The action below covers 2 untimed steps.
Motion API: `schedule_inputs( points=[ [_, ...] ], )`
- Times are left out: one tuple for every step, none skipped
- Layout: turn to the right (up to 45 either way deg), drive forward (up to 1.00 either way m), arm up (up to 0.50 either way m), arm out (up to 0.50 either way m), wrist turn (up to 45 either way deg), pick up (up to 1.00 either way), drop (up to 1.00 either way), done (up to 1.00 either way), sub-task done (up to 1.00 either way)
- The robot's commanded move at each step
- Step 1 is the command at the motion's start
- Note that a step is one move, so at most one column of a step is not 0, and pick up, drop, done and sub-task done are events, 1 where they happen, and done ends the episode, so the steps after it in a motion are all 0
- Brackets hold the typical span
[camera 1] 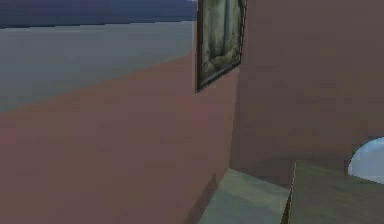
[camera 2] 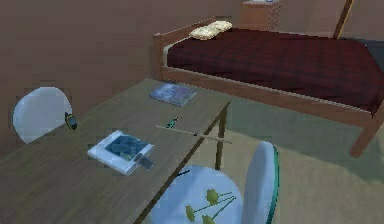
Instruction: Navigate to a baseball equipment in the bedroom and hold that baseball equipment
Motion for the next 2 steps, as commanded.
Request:
schedule_inputs(
  points=[
    [-9.0,0.0,0.0,0.0,0.0,0.0,0.0,0.0,0.0],
    [0.0,0.0,0.5,0.0,0.0,0.0,0.0,0.0,0.0]
  ],
)
